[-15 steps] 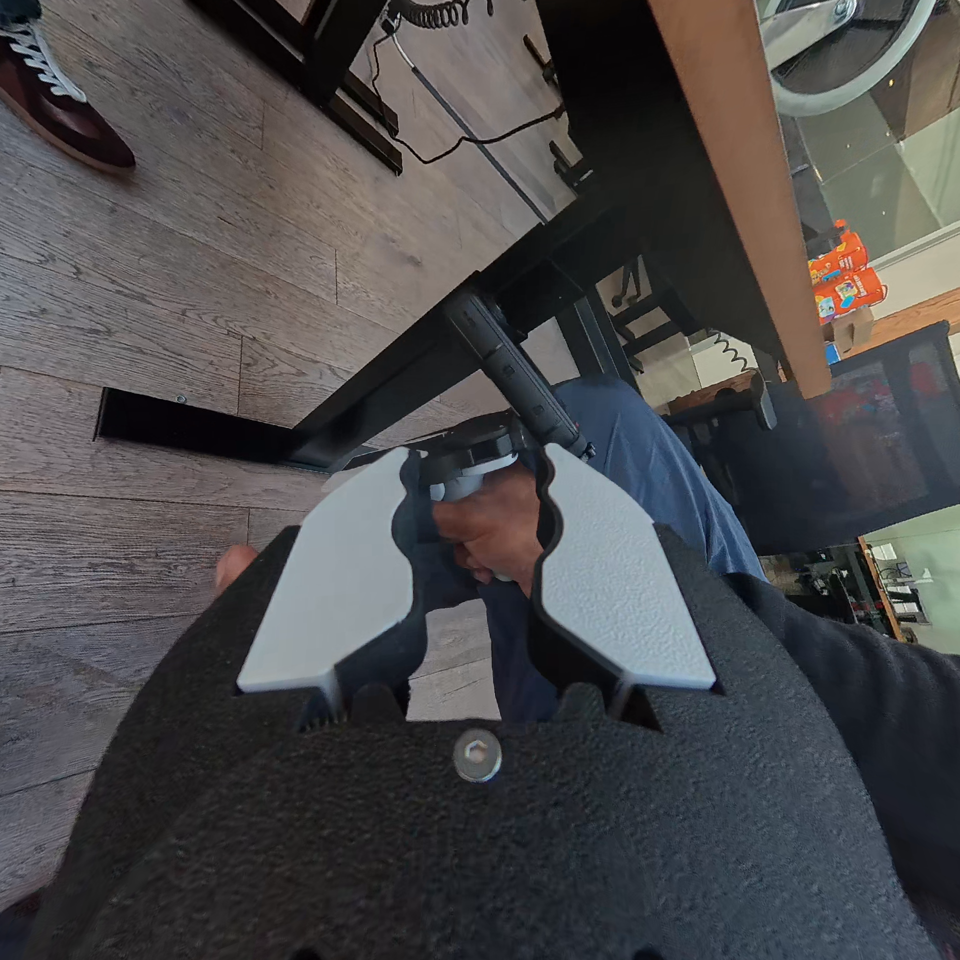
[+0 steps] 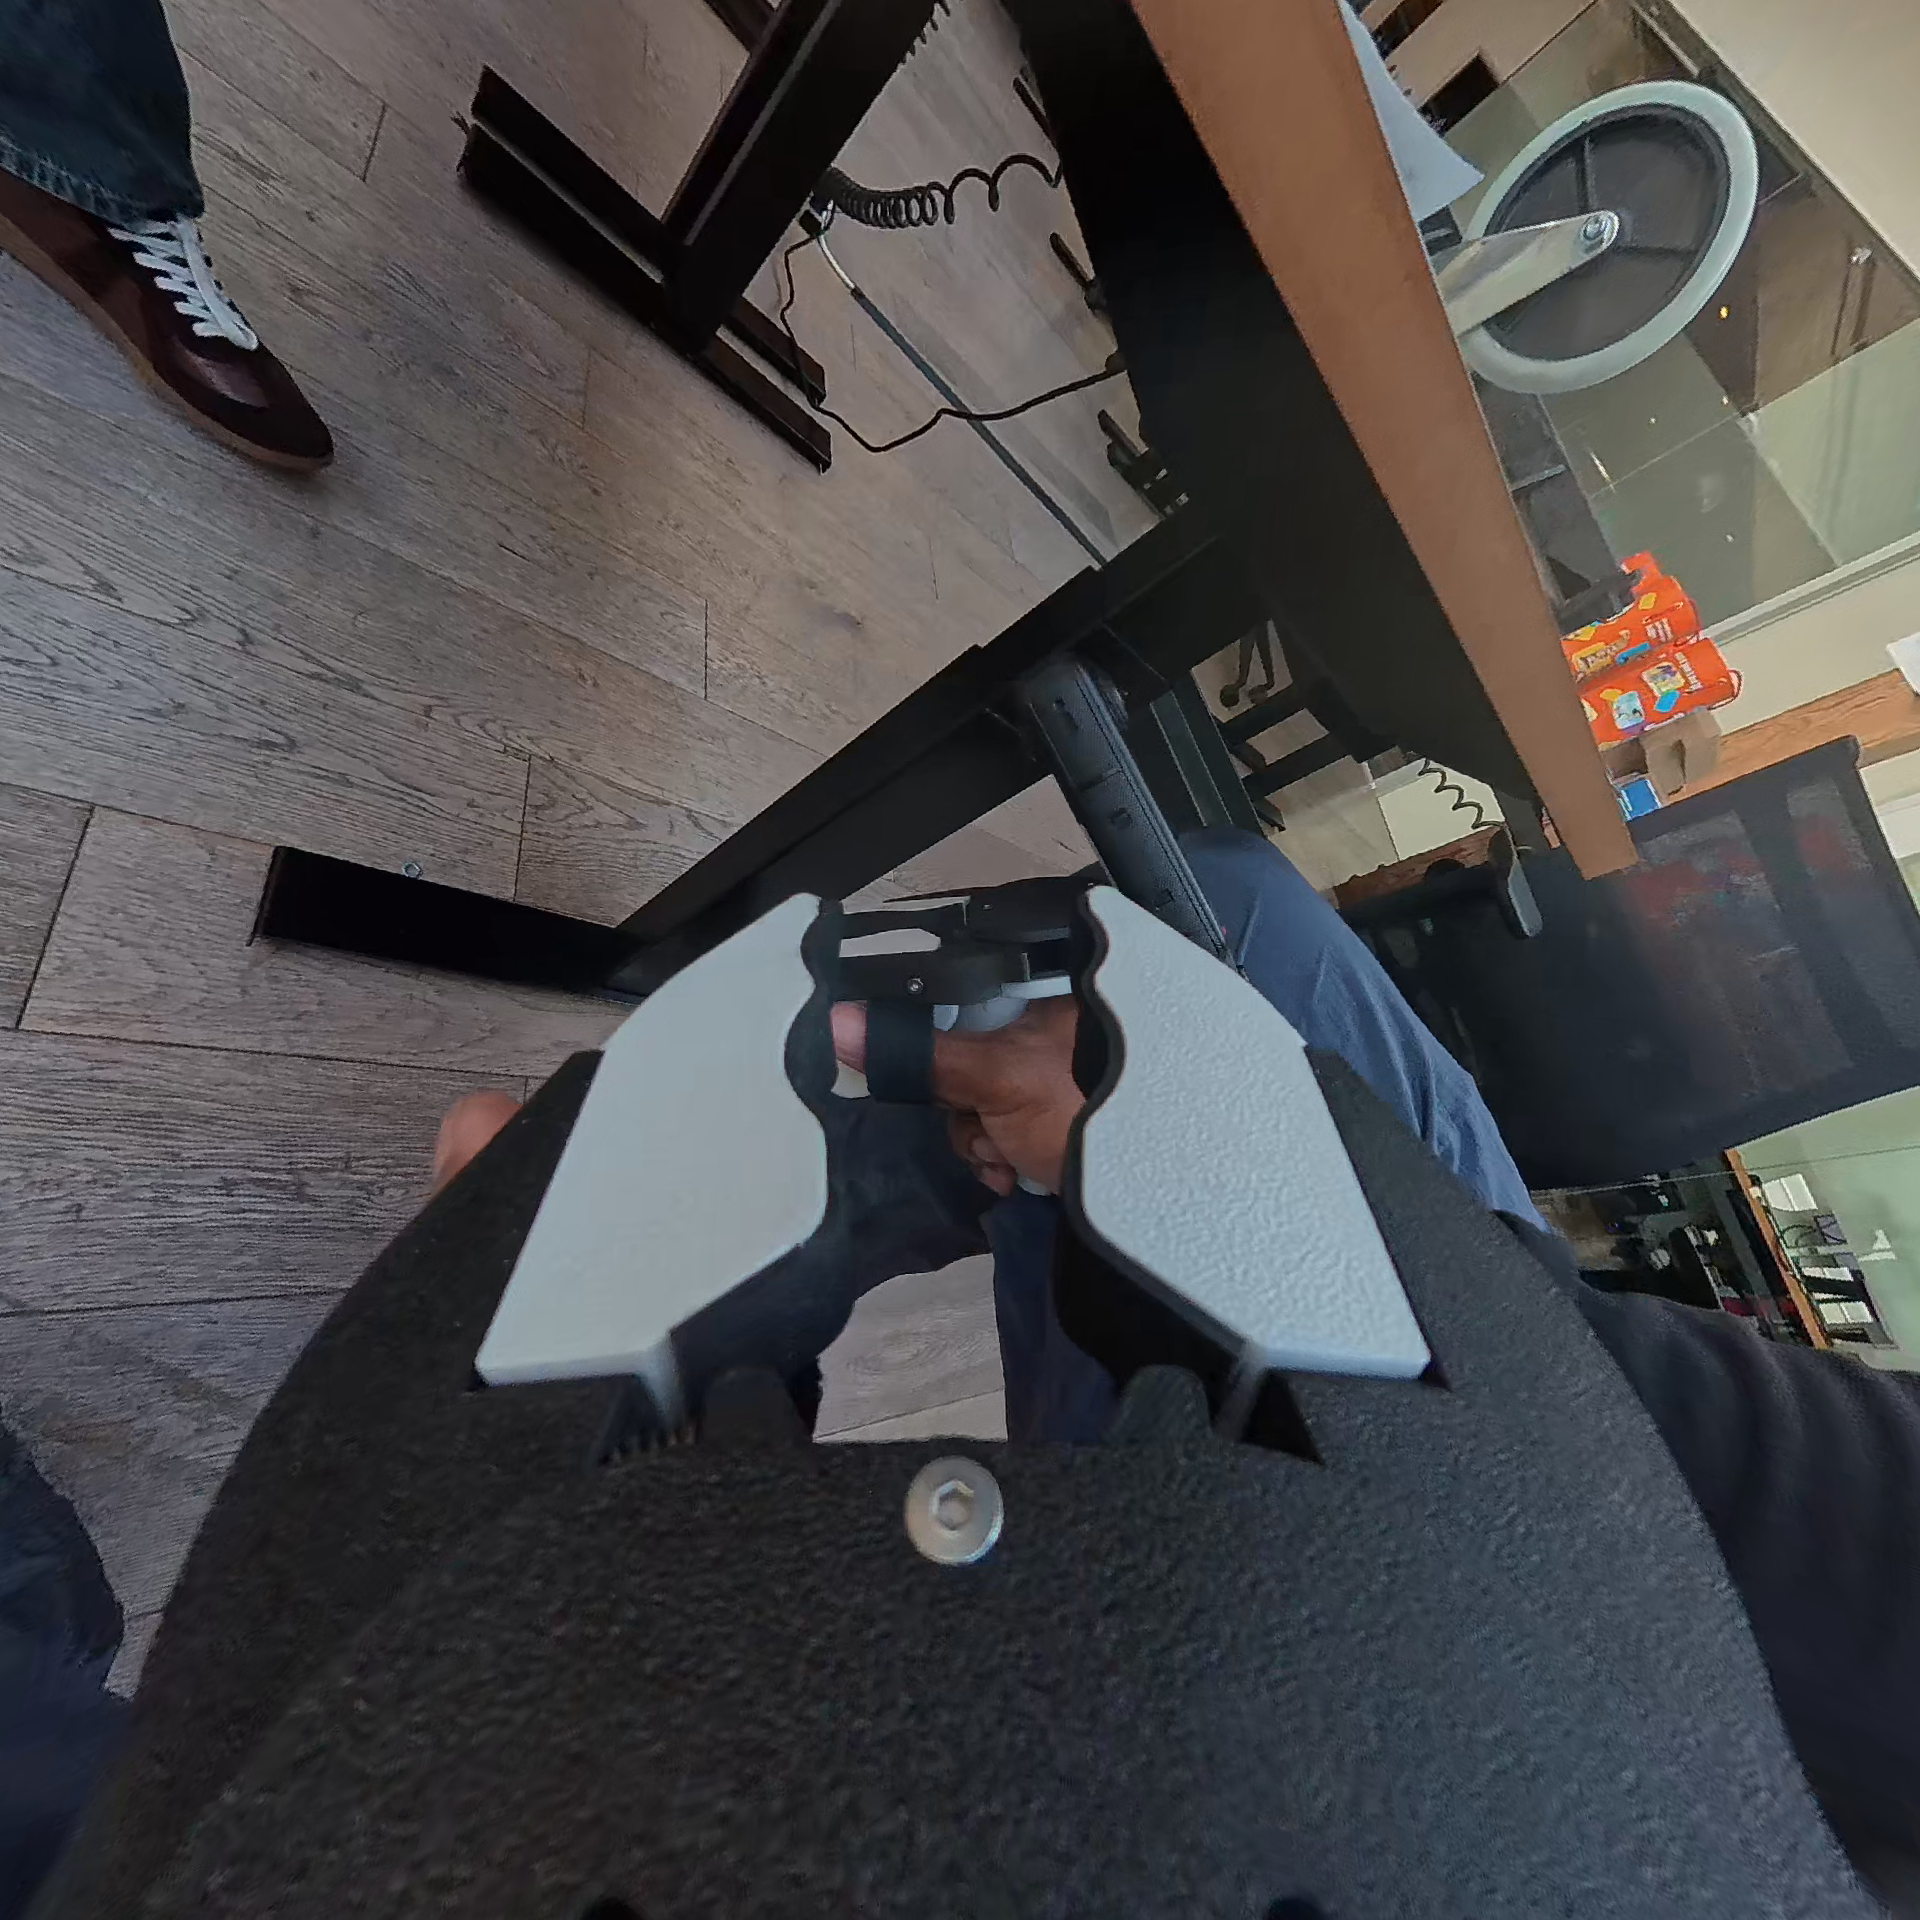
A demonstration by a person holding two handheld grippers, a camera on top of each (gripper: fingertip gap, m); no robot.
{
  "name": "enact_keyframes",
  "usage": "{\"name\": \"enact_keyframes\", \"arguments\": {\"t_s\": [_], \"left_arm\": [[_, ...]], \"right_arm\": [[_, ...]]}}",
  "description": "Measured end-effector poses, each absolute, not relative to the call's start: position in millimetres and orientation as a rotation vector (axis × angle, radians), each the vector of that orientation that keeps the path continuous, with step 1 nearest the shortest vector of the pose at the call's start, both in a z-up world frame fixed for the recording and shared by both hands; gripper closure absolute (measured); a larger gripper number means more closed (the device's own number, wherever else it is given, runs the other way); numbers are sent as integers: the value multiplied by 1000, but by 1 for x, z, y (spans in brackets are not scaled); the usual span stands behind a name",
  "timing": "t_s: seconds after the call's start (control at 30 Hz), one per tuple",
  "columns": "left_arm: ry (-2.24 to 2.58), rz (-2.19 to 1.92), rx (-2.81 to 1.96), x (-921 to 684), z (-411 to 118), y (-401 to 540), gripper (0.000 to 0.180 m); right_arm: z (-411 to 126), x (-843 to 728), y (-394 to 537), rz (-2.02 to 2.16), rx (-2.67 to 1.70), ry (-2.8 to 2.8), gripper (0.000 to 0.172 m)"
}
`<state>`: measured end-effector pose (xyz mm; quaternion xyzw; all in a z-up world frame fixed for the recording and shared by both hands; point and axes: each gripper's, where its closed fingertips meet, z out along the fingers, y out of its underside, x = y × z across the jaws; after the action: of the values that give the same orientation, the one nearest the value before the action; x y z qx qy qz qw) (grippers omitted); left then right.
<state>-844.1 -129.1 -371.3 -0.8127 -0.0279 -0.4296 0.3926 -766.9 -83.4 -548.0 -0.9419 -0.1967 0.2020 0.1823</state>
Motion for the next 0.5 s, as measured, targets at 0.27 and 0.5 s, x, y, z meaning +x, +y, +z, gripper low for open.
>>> {"name": "enact_keyframes", "arguments": {"t_s": [0.27,0.5], "left_arm": [[-63,-1077,-2123,-830,-387,-122,138],[-39,-1056,-2187,-814,-409,-112,138]], "right_arm": [[-544,-751,-65,457,-2576,-603,152],[-549,-717,-45,486,-2630,-489,155]]}}
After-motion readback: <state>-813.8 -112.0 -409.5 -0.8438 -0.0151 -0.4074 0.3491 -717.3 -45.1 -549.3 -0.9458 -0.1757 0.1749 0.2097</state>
